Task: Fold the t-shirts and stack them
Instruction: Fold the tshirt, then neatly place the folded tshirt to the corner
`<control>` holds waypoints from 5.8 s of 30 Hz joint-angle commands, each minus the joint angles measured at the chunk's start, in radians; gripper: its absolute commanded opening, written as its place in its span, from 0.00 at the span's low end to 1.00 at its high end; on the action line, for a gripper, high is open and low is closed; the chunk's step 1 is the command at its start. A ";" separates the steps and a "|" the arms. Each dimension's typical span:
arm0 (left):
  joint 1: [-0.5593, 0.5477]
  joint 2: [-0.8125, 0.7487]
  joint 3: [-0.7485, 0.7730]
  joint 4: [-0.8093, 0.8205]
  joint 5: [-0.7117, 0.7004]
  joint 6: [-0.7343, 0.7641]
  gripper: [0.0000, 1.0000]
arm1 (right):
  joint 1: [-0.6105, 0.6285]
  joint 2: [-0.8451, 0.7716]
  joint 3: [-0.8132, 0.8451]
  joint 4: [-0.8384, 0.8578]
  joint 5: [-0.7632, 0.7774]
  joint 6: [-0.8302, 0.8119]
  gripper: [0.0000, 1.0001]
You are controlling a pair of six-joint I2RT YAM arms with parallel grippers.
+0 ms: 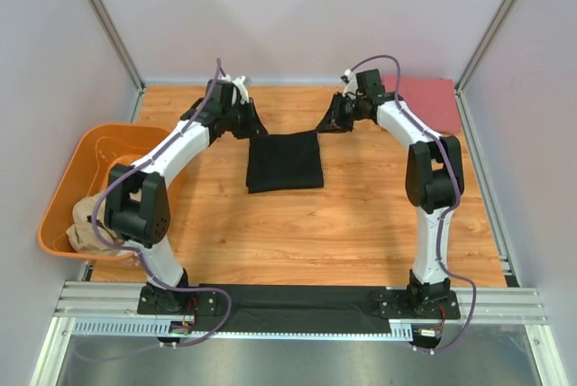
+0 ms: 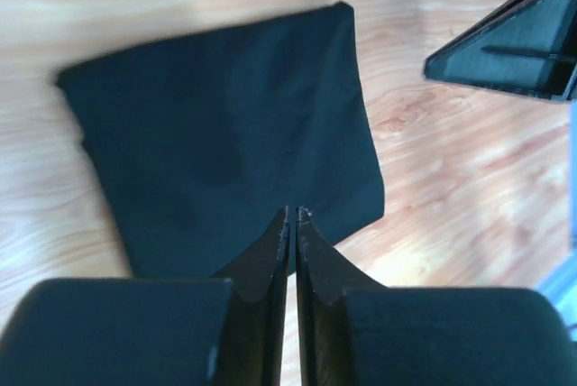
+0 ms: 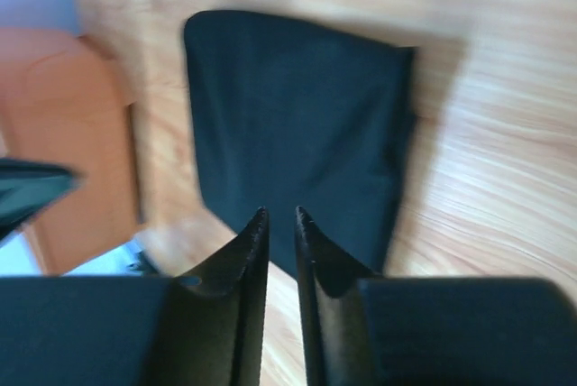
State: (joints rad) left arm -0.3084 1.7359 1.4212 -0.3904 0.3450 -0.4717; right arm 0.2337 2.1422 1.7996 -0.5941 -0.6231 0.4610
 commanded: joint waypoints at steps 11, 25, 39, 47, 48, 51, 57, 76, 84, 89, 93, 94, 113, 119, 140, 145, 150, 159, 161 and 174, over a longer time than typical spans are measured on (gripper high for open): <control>0.086 0.296 -0.125 0.438 0.151 -0.125 0.01 | 0.033 0.243 -0.068 0.568 -0.251 0.310 0.07; 0.048 -0.029 0.380 -0.347 -0.047 -0.129 0.27 | -0.010 0.044 0.126 0.154 -0.201 0.202 0.24; 0.081 0.160 0.105 -0.070 0.048 -0.016 0.33 | 0.055 0.116 0.009 0.245 -0.266 0.214 0.34; 0.061 0.257 0.226 -0.317 -0.196 0.154 0.37 | 0.072 0.091 -0.019 0.165 -0.190 0.174 0.38; 0.060 0.248 0.211 -0.302 -0.196 0.148 0.39 | 0.072 0.093 -0.013 0.111 -0.178 0.157 0.38; 0.060 0.226 0.147 -0.242 -0.156 0.113 0.41 | 0.072 0.079 -0.025 0.036 -0.135 0.081 0.40; 0.061 0.280 0.137 -0.249 -0.150 0.134 0.45 | 0.049 0.001 -0.132 0.014 -0.044 -0.027 0.58; -0.402 -0.104 -0.283 0.171 -0.481 0.439 0.62 | -0.054 -0.192 -0.339 -0.056 0.014 -0.035 0.66; -0.593 0.051 -0.300 0.307 -0.647 0.891 0.62 | -0.152 -0.349 -0.554 0.065 -0.029 -0.022 0.67; -0.601 0.125 -0.258 0.338 -0.633 0.981 0.60 | -0.166 -0.409 -0.652 0.109 -0.035 -0.016 0.68; -0.607 0.198 -0.209 0.340 -0.635 1.015 0.59 | -0.165 -0.423 -0.686 0.142 -0.053 -0.004 0.68; -0.610 0.211 -0.205 0.340 -0.635 1.018 0.58 | -0.166 -0.424 -0.690 0.146 -0.055 -0.005 0.68; -0.615 0.283 -0.183 0.378 -0.738 1.001 0.00 | -0.172 -0.340 -0.689 0.260 -0.144 0.087 0.71; -0.601 0.176 -0.229 0.383 -0.699 0.946 0.00 | -0.162 -0.282 -0.661 0.335 -0.227 0.160 1.00; -0.529 0.014 -0.231 0.278 -0.618 0.920 0.00 | 0.016 0.042 -0.358 0.458 -0.244 0.393 0.95; -0.517 0.008 -0.220 0.271 -0.607 0.914 0.00 | 0.029 0.050 -0.356 0.451 -0.207 0.386 0.91; -0.514 -0.001 -0.203 0.268 -0.604 0.904 0.00 | 0.032 0.114 -0.261 0.410 -0.182 0.384 0.87; -0.512 -0.022 -0.176 0.249 -0.601 0.898 0.00 | 0.073 0.160 -0.250 0.565 -0.119 0.524 0.72; -0.512 -0.038 -0.180 0.243 -0.597 0.891 0.00 | 0.075 0.179 -0.234 0.585 -0.127 0.542 0.53; -0.451 -0.249 -0.309 0.151 -0.454 0.510 0.56 | 0.076 0.108 0.073 0.089 0.097 0.055 0.00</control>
State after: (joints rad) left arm -0.7811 1.5730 1.1397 -0.2188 -0.1822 0.2024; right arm 0.3126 2.3318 1.7855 -0.3134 -0.6491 0.7185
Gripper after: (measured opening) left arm 0.552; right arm 0.030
